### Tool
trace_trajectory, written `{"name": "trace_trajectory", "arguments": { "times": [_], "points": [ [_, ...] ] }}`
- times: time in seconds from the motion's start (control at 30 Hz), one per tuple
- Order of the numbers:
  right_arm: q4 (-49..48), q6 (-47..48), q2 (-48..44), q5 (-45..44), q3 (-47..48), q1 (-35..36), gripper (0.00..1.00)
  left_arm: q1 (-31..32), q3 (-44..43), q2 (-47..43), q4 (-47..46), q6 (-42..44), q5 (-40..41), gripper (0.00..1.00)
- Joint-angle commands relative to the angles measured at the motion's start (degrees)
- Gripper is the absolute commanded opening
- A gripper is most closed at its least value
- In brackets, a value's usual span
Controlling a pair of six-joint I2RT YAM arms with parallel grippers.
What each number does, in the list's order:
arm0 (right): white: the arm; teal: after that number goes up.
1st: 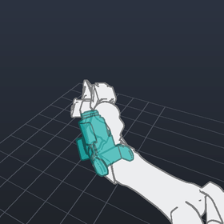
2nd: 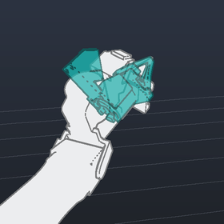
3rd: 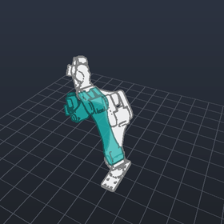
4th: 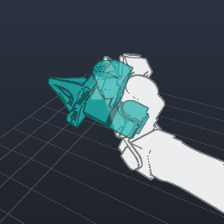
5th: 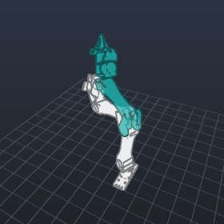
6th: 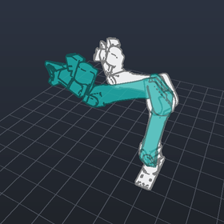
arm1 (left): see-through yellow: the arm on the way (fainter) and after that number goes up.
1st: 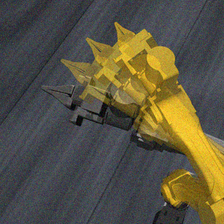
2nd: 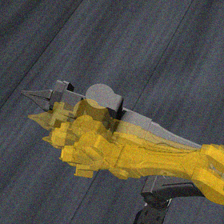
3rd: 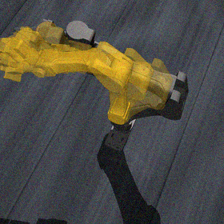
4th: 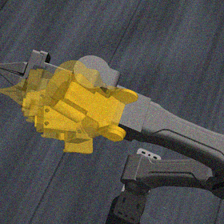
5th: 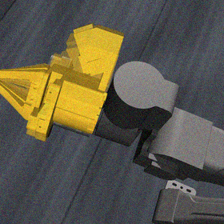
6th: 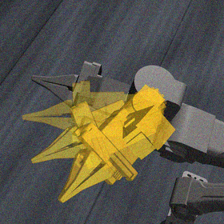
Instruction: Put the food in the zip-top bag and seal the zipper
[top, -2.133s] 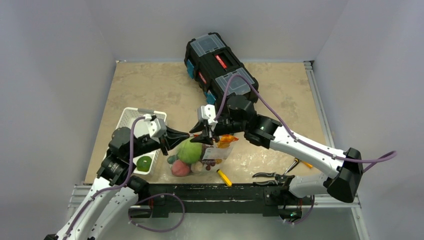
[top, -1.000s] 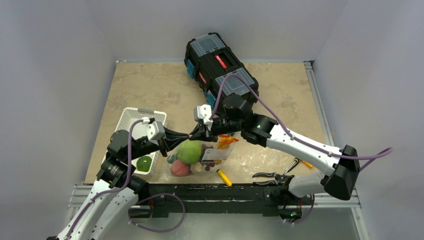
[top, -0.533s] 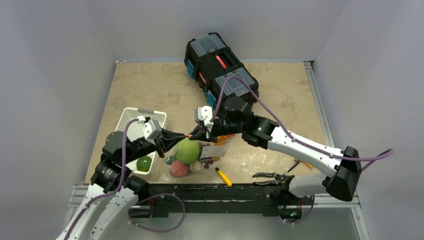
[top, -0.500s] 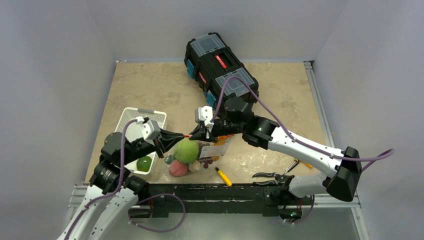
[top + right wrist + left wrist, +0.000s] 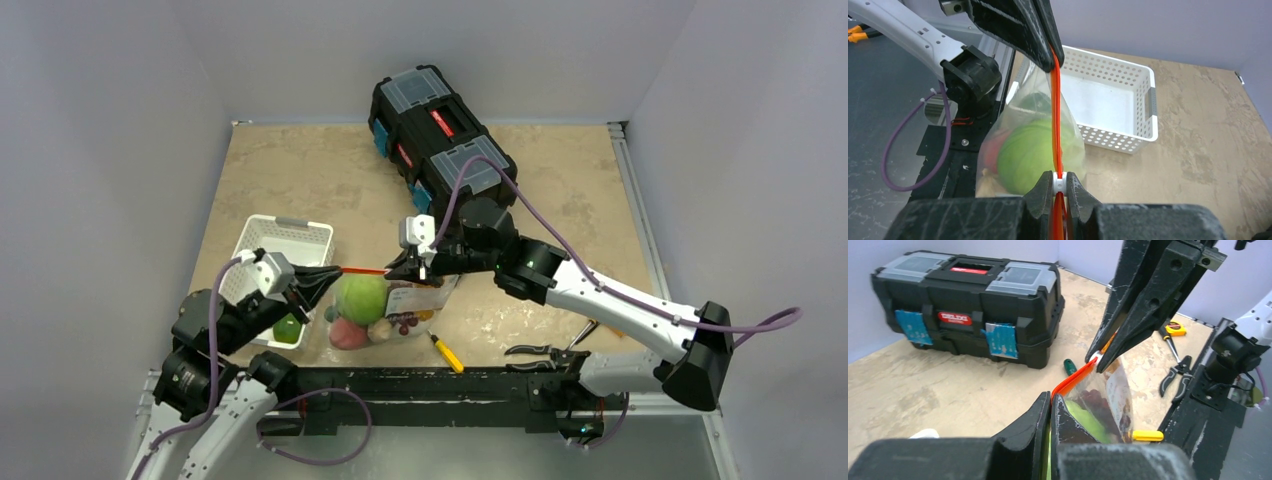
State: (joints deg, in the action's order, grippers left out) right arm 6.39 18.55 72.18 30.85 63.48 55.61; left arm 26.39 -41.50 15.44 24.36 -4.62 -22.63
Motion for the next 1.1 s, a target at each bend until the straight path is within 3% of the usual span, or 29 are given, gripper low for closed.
{"name": "trace_trajectory", "arguments": {
  "times": [0.0,0.23,0.57,0.8,0.9,0.93,1.07],
  "points": [
    [0.7,0.3,-3.9,-4.2,-0.8,-0.5,0.0,-0.3,-5.5,-2.8,2.2,3.8,11.3,0.0],
    [1.5,0.1,-4.8,-4.8,-1.2,-0.5,0.0,-0.3,-6.3,-6.2,5.9,8.2,13.6,0.0],
    [1.6,-1.1,0.3,-10.4,6.4,-0.4,0.0,-0.3,-0.3,-0.4,-0.6,-2.0,2.0,0.0],
    [3.7,1.6,4.6,-12.1,12.4,0.7,0.01,-0.3,1.8,-2.7,0.7,-2.5,3.7,0.0],
    [3.4,-0.8,6.5,-12.1,12.2,0.6,0.47,-0.3,3.6,-4.9,1.0,-2.1,4.7,0.0],
    [3.8,-1.9,7.1,-11.6,12.0,0.7,0.57,-0.3,4.3,-5.7,0.9,-2.1,4.6,0.0],
    [1.2,-8.9,5.9,-10.3,7.9,0.5,0.72,-0.3,6.8,-8.4,-0.1,-2.0,3.4,0.0]
  ]
}}
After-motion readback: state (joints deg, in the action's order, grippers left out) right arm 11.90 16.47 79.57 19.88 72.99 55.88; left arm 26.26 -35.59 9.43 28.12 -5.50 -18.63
